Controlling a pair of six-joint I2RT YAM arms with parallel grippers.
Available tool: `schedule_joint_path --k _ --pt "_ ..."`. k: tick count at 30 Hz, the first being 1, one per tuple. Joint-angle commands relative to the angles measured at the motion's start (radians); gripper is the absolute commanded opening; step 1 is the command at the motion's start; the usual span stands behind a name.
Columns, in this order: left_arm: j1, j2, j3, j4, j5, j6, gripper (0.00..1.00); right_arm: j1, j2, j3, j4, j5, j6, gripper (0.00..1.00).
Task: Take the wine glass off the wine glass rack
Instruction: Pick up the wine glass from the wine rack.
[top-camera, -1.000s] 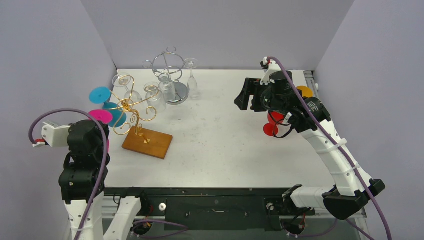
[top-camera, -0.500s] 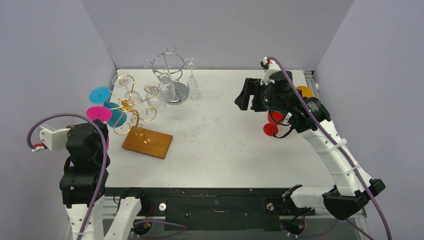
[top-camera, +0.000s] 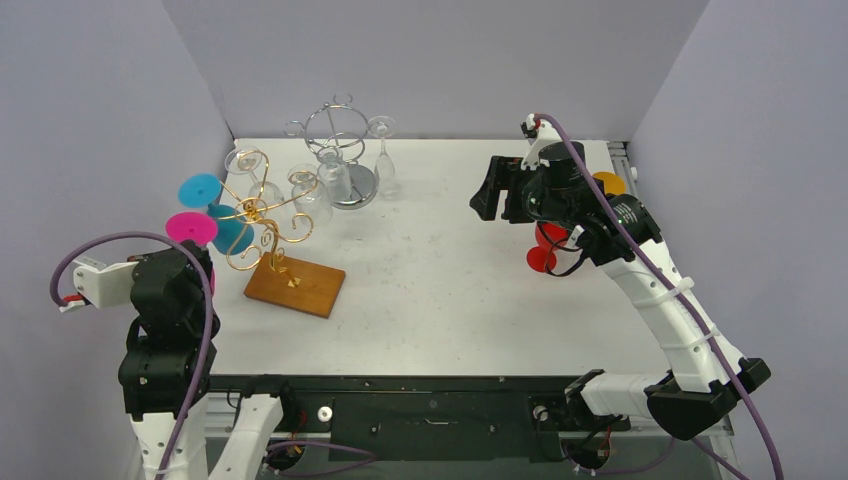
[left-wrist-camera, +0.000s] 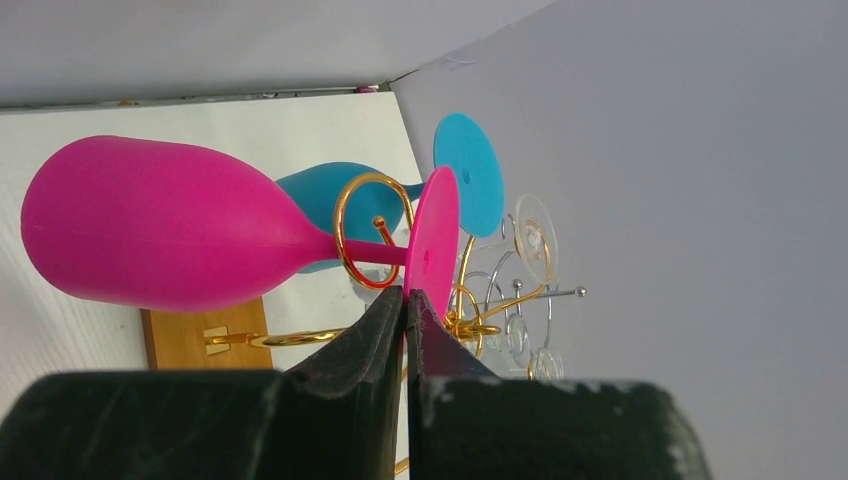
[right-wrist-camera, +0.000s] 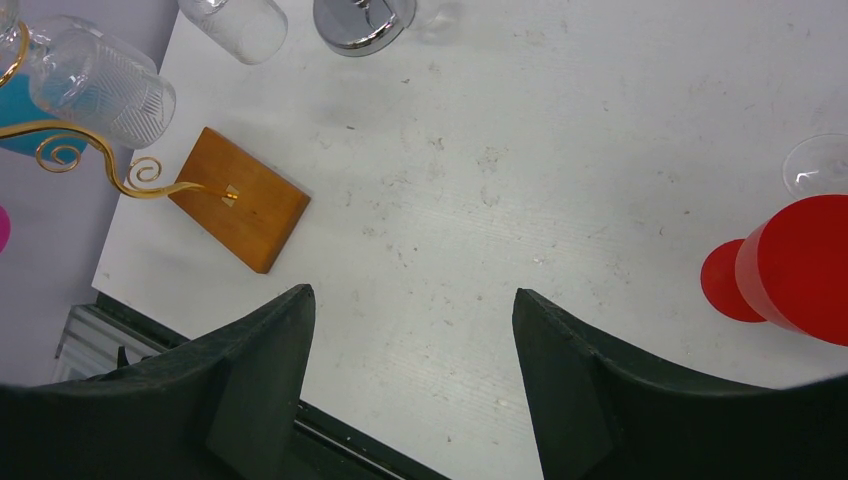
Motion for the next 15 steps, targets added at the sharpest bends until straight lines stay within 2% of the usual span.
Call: schedule_joint_path --k 1,15 --pt "0.006 -0.003 0.019 0.049 -0.046 -0.019 0.0 0.01 -0.022 0.008 0.035 0.024 -0.01 0.68" --pt "0.007 0.009 0.003 0.068 -0.072 -0.046 0.0 0.012 -0.023 0.003 0.034 0.03 -0.014 0.68"
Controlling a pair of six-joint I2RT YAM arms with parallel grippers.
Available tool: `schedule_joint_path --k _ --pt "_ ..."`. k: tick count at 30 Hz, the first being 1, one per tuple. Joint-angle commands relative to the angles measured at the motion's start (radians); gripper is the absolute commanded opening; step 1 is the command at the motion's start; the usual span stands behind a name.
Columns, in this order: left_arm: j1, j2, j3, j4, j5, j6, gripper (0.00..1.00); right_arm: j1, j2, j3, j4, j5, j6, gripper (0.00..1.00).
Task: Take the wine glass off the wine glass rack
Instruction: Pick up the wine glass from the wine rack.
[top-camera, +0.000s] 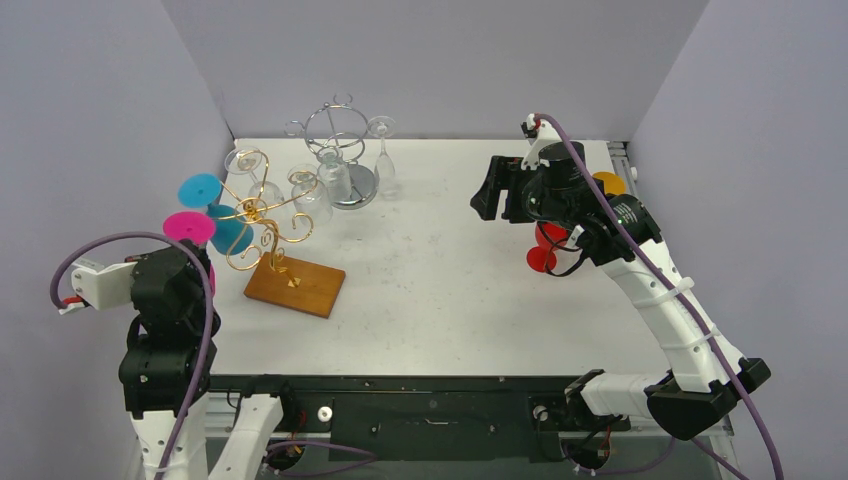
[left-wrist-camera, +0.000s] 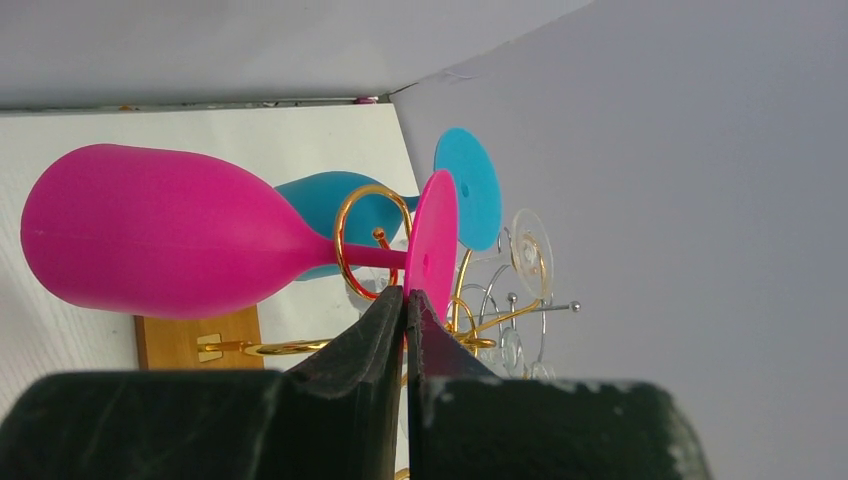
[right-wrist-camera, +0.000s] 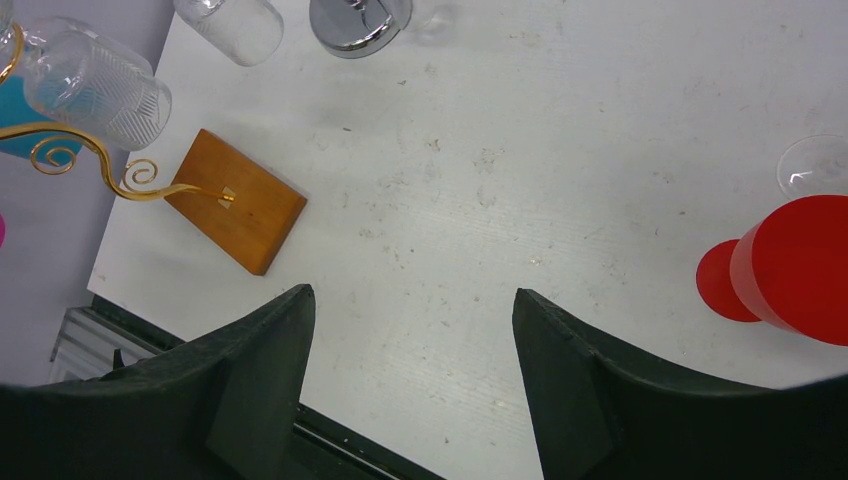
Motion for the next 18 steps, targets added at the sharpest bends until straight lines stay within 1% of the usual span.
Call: schedule_joint_path --k 1,10,18 --pt "0.008 0.004 0.0 0.063 -0.047 -0.028 0.0 0.012 -0.023 0.003 0.034 0.022 -0.011 0.68" --pt "0.007 0.009 -0.023 0.087 -0.068 -0.037 0.0 0.015 -0.019 0.005 0.034 0.024 -0.015 0.68" --pt "0.007 0.035 -0.043 0.133 -0.059 -0.043 0.0 0.017 -0.017 0.006 0.033 0.028 -0.018 0.68"
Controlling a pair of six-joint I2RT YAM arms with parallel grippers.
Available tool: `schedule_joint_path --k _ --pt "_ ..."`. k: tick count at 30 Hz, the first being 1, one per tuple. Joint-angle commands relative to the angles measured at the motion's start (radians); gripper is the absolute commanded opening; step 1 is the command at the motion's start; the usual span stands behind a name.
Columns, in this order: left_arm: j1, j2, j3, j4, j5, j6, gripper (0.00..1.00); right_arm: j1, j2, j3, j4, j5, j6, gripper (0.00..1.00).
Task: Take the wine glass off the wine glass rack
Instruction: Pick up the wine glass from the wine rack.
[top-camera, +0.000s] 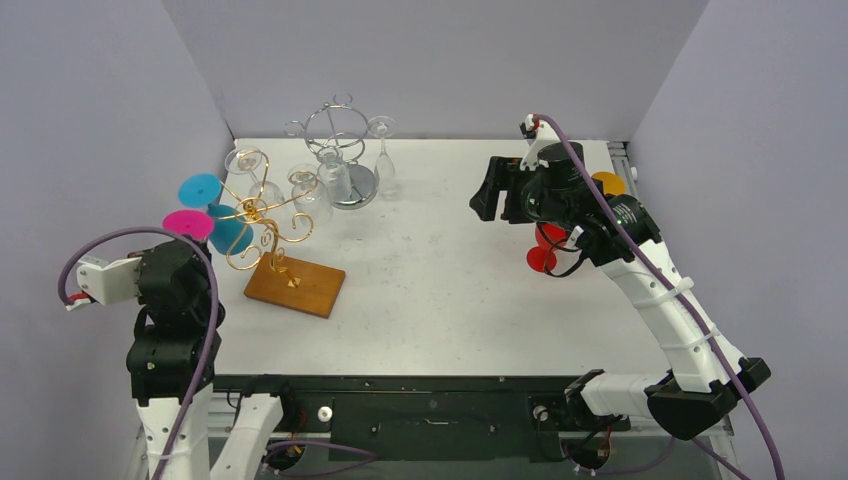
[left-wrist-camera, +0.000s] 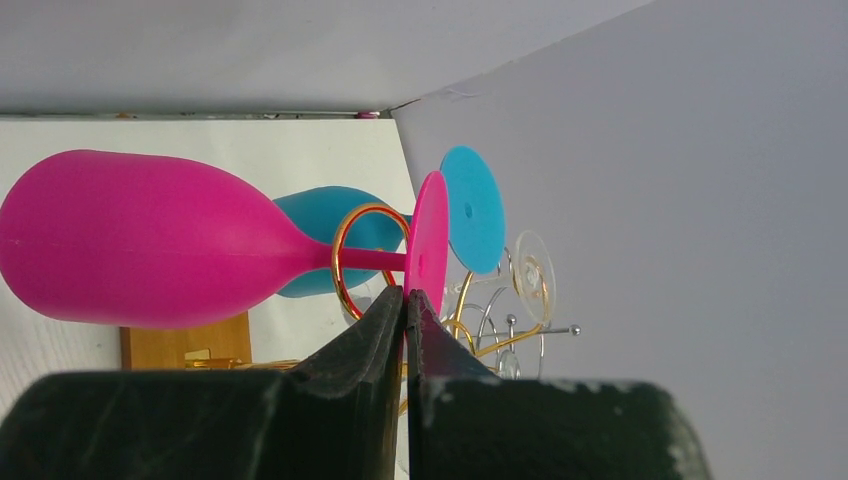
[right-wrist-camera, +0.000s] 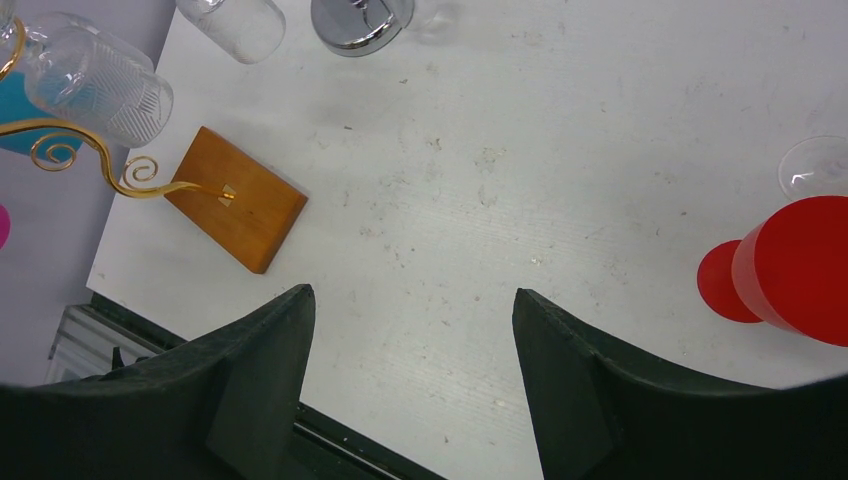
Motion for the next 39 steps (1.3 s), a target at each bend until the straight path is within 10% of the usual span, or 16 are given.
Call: schedule_joint_path --k 1,39 --pt "0.008 0.025 -0.001 0.087 -0.017 -0.019 0.0 0.01 -0.018 0.006 0.033 0.026 -0.017 0.68" --pt "0.007 0.048 -0.016 0.122 0.176 0.004 0.0 0.01 0.007 0.018 0.024 0.039 -0.027 0.68"
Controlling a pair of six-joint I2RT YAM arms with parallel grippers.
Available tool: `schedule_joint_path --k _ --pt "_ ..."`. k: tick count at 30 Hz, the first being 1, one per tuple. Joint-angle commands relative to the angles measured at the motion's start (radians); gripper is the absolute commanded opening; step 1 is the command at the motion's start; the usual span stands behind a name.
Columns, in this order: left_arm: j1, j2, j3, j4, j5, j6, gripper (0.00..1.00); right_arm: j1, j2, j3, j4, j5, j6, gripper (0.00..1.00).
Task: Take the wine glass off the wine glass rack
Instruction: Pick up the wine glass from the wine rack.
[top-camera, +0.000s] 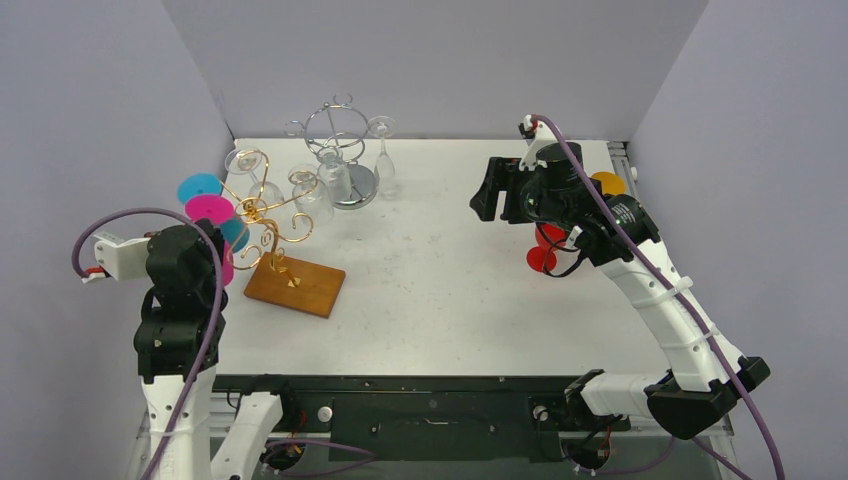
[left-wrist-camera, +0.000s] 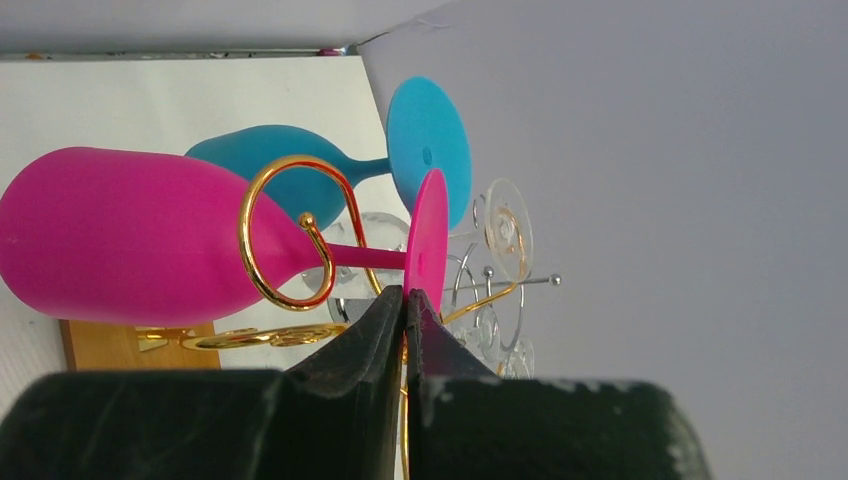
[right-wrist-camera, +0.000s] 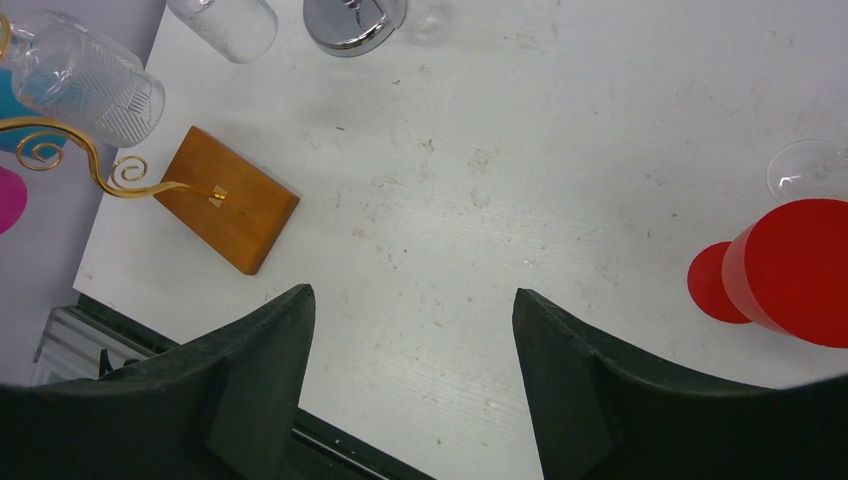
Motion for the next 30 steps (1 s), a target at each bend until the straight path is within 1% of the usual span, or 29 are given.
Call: schedule_joint_path --k 1,9,23,30 --pt "0.006 -0.029 0.006 0.031 0.068 0.012 0.0 0.006 0.005 0.019 0.024 0.024 -0.015 0.68" --pt "0.006 -0.08 0.029 -0.045 0.13 0.016 0.0 0.006 0.01 0.023 0.023 0.023 -0.014 0.68" --pt "0.006 -0.175 0.084 -0.202 0.15 0.025 0.0 0.006 0.015 0.024 0.02 0.031 -0.016 0.68" --pt "0.007 -0.242 0.106 -0.286 0.205 0.024 0.0 0.006 0.021 0.022 0.02 0.032 -0.016 0.68"
